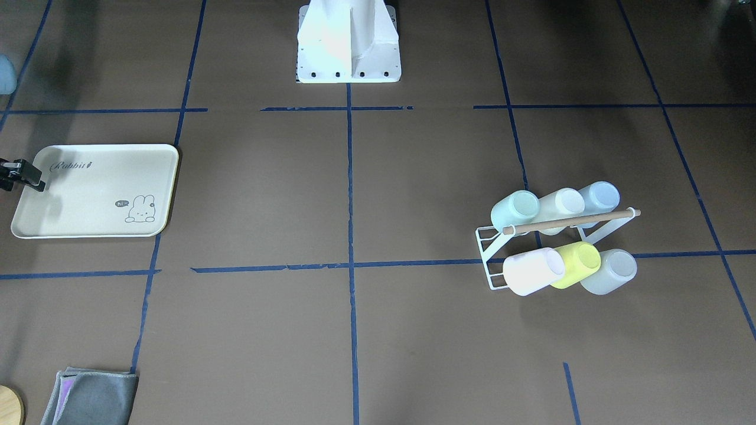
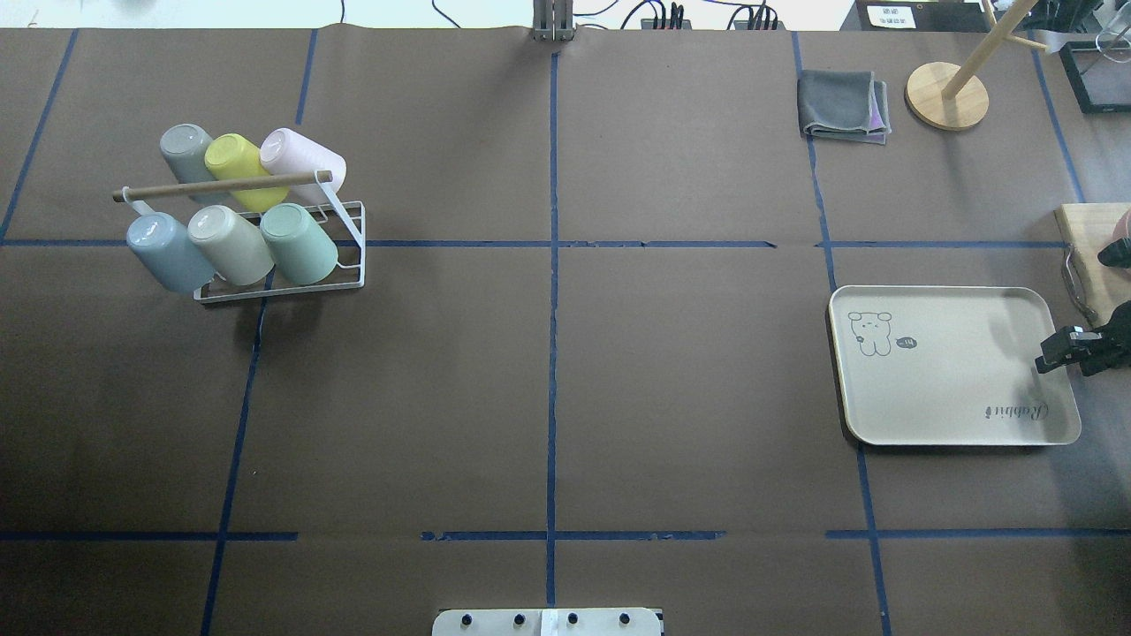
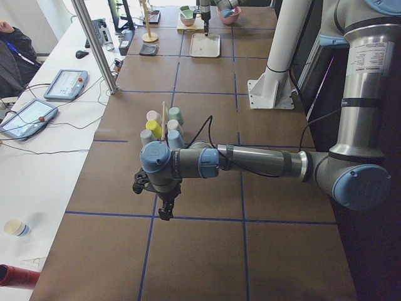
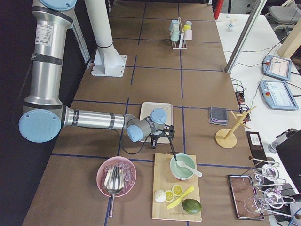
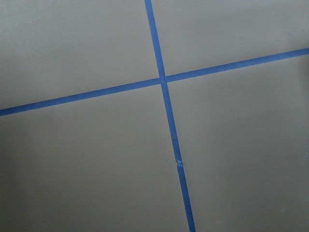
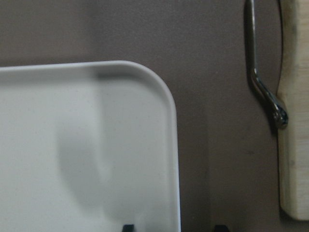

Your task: Pick up and place green cup on tray

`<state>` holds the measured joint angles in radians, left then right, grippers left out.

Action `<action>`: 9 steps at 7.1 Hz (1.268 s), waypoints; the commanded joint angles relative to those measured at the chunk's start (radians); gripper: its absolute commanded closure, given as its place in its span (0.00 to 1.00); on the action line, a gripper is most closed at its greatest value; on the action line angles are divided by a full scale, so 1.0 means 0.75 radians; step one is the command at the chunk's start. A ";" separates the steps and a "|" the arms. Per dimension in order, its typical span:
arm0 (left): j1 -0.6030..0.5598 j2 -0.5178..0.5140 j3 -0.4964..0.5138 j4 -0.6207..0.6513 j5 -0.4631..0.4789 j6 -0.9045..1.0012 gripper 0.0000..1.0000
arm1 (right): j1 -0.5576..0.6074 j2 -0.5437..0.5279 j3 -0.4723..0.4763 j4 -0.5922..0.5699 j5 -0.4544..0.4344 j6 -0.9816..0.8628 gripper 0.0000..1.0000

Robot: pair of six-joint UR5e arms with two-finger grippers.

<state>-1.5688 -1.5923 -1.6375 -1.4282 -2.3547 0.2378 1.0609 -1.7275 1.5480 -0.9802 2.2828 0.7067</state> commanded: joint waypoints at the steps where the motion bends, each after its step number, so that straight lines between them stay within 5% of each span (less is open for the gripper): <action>1: -0.001 0.000 -0.001 0.000 0.000 0.000 0.00 | 0.001 -0.010 0.006 0.000 0.002 -0.001 0.89; 2: 0.001 -0.002 0.001 0.000 0.000 0.000 0.00 | 0.003 -0.010 0.010 0.002 0.004 -0.003 1.00; 6: -0.001 -0.006 -0.001 0.000 0.000 0.000 0.00 | 0.011 -0.022 0.097 0.000 0.014 0.001 1.00; 9: 0.001 -0.010 -0.011 0.000 0.000 -0.041 0.00 | 0.162 -0.016 0.212 -0.002 0.169 0.009 1.00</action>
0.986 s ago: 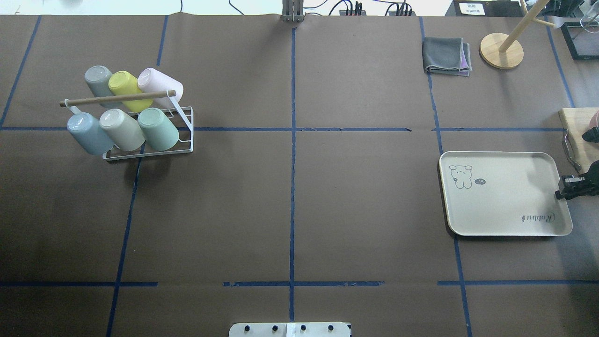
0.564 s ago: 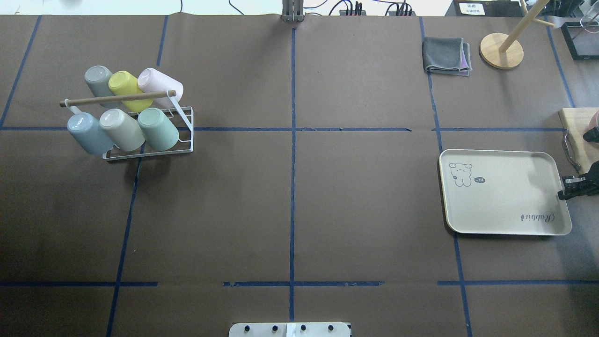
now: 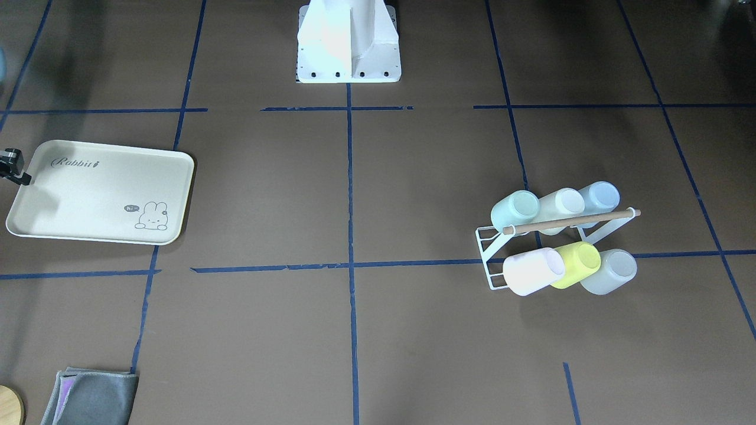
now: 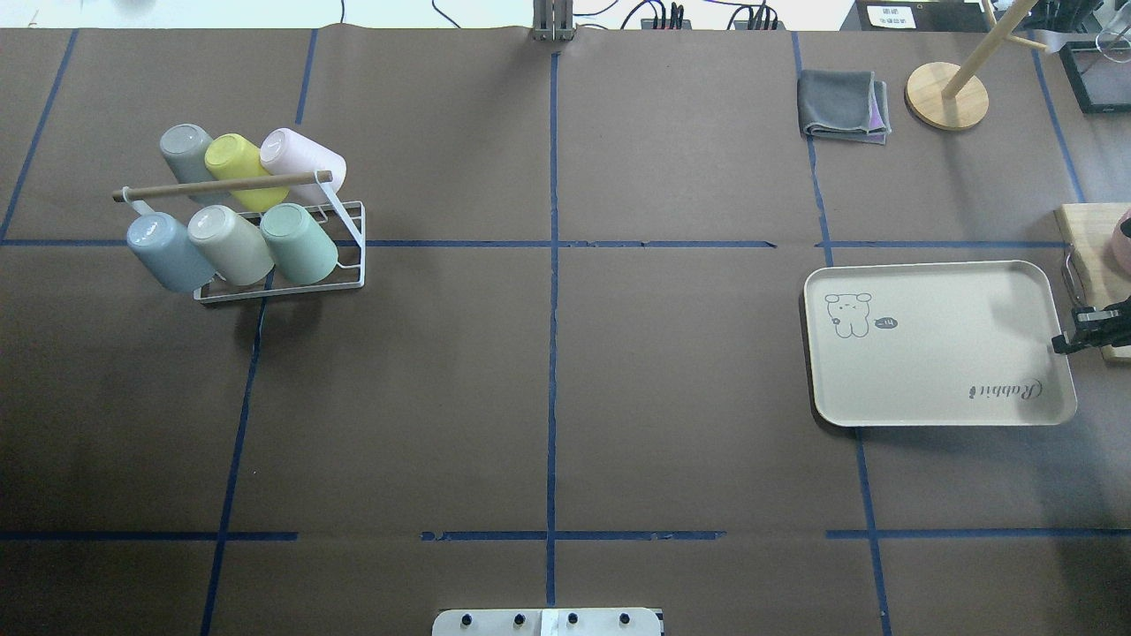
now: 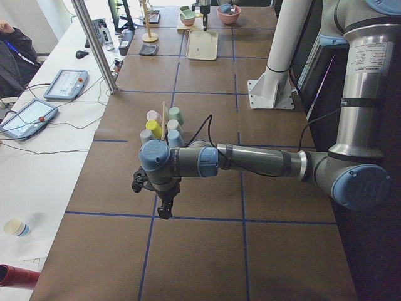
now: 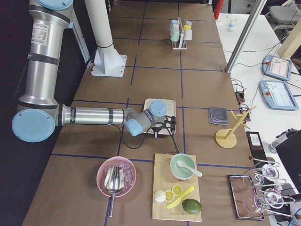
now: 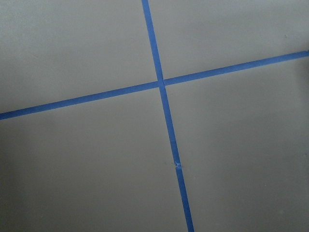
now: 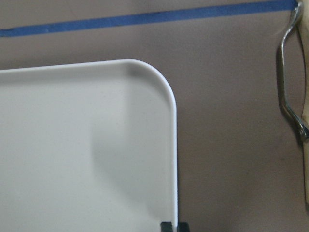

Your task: Pick up and place green cup on tray

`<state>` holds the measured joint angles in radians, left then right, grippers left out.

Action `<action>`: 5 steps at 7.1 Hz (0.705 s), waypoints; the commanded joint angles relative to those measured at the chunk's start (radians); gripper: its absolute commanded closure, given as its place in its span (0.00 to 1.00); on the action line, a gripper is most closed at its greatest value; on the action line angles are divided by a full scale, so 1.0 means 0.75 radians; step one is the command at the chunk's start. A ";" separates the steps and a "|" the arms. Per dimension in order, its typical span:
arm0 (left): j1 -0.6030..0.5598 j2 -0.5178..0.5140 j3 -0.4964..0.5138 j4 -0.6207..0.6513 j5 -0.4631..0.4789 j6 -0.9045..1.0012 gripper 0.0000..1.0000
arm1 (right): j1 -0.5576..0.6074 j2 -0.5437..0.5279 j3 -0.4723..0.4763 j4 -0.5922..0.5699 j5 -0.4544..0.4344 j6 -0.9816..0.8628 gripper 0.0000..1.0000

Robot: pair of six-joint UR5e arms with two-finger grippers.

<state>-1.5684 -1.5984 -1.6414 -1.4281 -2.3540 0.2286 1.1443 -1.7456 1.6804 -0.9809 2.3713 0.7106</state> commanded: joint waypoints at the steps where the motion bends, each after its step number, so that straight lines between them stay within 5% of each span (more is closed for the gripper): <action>1: 0.001 0.000 -0.010 0.000 -0.001 -0.029 0.00 | 0.055 0.022 0.076 -0.001 0.056 0.036 1.00; 5: 0.001 -0.002 -0.010 0.006 0.001 -0.029 0.00 | -0.008 0.265 0.152 -0.005 0.115 0.414 1.00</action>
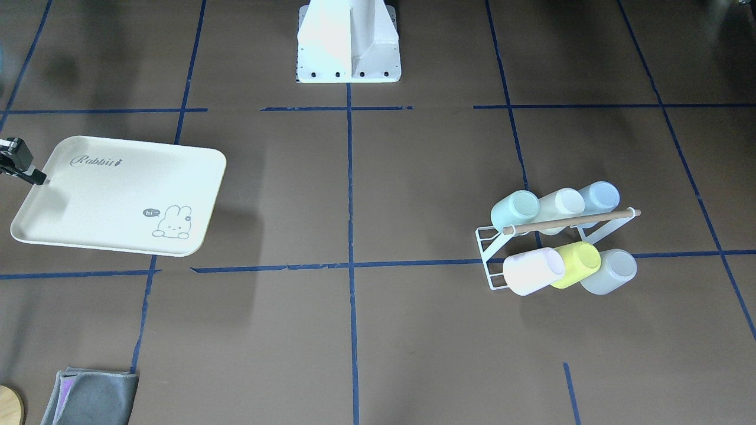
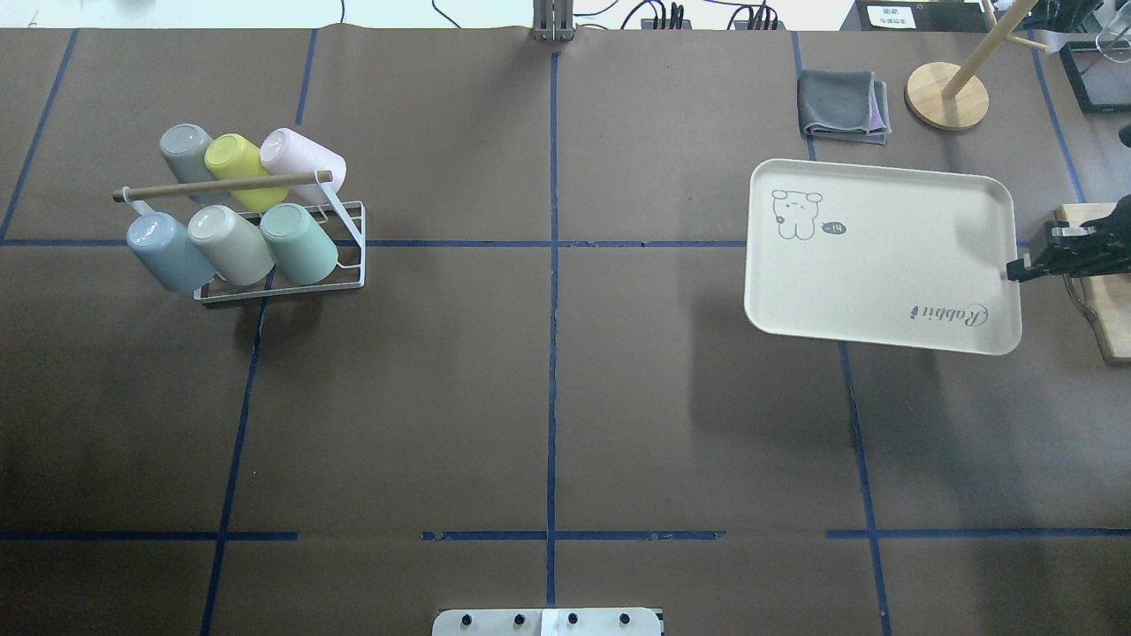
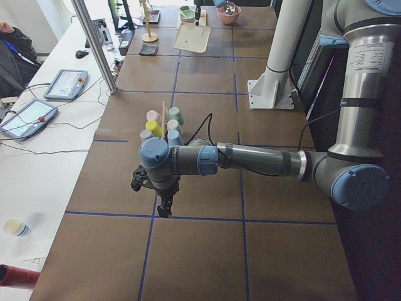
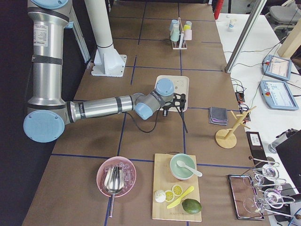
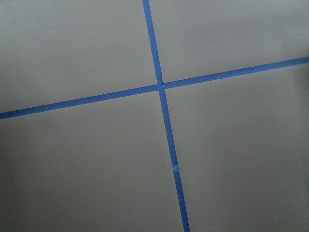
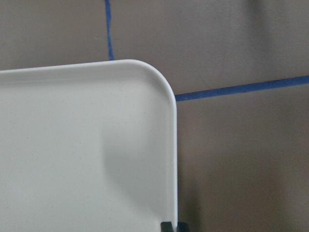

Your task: Pick up and place green cup on tray

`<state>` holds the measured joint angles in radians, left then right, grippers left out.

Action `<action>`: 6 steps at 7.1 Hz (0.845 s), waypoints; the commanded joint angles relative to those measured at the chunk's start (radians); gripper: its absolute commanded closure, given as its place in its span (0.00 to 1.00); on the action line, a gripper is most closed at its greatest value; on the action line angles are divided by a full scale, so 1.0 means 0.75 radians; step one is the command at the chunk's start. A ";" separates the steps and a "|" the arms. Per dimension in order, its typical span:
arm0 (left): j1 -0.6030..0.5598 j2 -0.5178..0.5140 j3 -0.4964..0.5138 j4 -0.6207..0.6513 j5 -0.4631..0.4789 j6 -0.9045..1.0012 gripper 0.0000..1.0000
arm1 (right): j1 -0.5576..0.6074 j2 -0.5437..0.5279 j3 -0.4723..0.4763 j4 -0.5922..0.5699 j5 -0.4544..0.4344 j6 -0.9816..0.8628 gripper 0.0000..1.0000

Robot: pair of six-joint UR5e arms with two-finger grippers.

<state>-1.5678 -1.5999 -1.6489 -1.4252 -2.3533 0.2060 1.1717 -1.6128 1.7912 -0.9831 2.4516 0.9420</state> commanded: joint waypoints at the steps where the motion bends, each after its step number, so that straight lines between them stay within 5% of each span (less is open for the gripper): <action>1: 0.000 0.000 0.002 0.004 0.000 -0.001 0.00 | -0.126 0.147 0.005 -0.010 -0.002 0.141 1.00; 6: 0.000 -0.002 0.008 0.006 -0.002 -0.007 0.00 | -0.739 0.464 -0.018 -0.071 -0.474 0.486 1.00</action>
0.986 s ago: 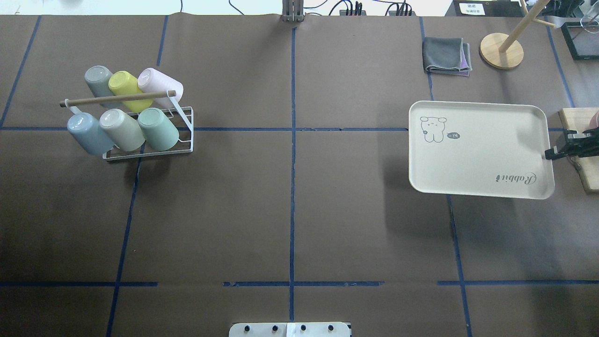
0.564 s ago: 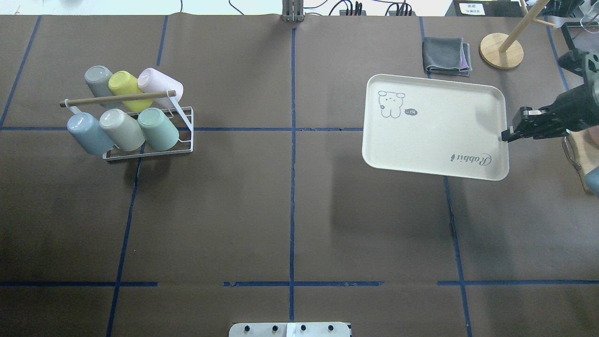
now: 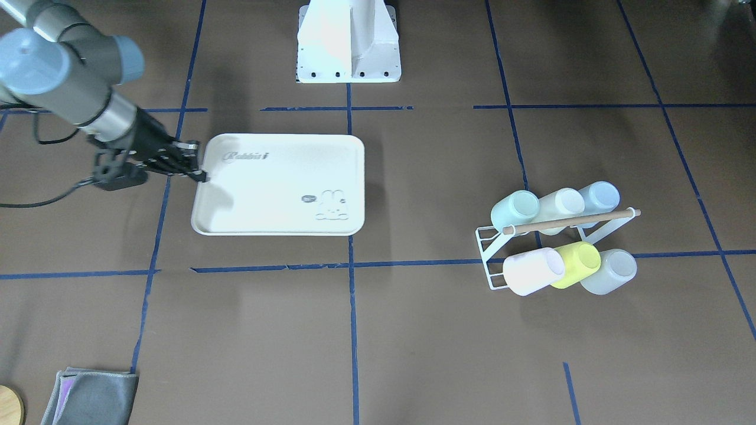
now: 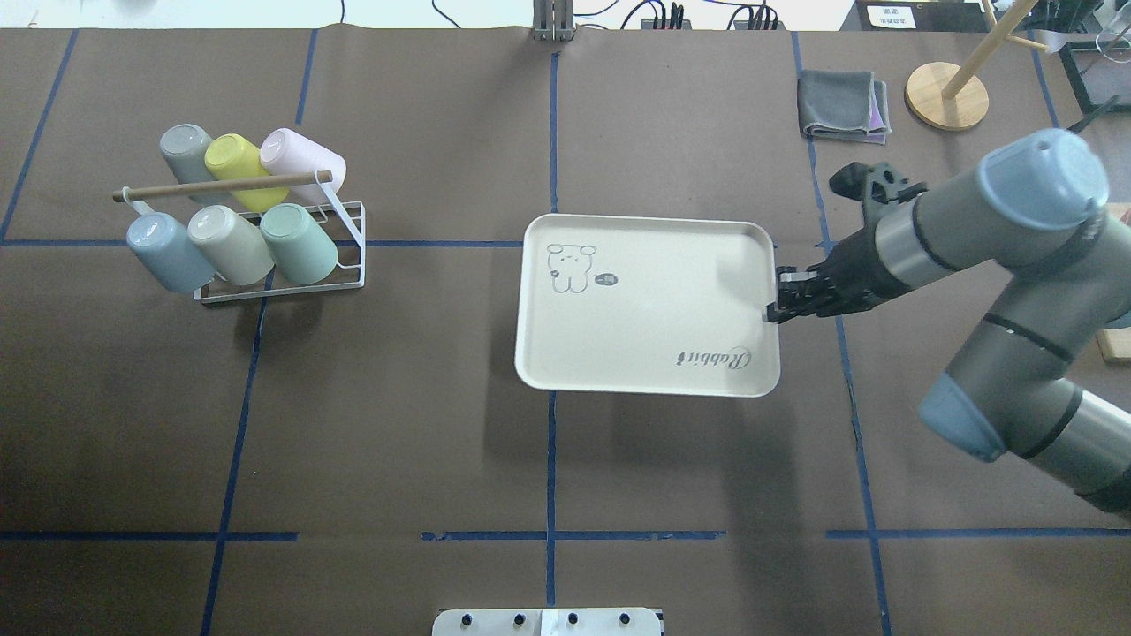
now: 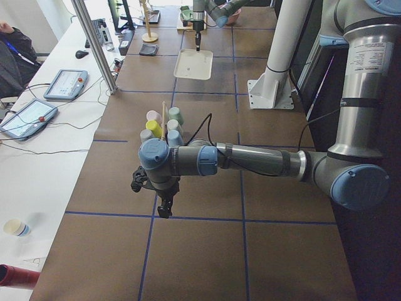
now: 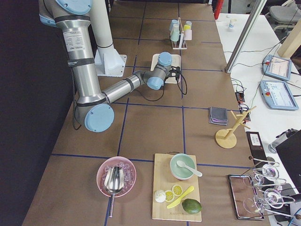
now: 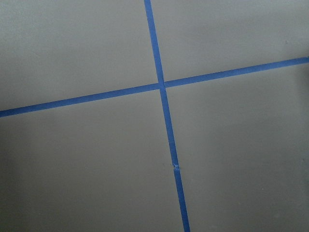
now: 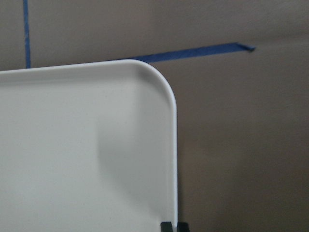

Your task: Pick up and place green cup on tray

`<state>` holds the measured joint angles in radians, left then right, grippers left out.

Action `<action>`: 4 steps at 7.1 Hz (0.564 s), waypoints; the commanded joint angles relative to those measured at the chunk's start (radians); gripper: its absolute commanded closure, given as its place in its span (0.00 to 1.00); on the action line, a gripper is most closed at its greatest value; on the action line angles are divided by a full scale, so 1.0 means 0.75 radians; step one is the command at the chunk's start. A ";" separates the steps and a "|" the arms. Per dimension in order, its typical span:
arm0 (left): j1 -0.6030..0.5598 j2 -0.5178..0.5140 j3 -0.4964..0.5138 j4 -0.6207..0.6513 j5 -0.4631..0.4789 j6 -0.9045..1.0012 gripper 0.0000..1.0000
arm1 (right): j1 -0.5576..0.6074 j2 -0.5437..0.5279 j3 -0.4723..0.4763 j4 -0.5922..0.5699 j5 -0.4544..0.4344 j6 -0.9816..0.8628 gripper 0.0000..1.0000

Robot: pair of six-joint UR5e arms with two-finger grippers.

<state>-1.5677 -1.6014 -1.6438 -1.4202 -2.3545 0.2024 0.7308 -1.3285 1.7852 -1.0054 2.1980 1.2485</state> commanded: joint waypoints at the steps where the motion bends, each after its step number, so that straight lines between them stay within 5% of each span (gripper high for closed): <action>1: 0.000 0.000 0.007 -0.006 0.000 -0.002 0.00 | -0.201 0.153 -0.016 -0.141 -0.173 0.084 1.00; 4: 0.000 0.004 0.007 -0.009 0.000 -0.002 0.00 | -0.250 0.180 -0.042 -0.167 -0.231 0.086 1.00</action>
<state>-1.5677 -1.5992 -1.6376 -1.4262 -2.3546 0.2010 0.5543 -1.1993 1.7610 -1.1253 2.0347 1.3110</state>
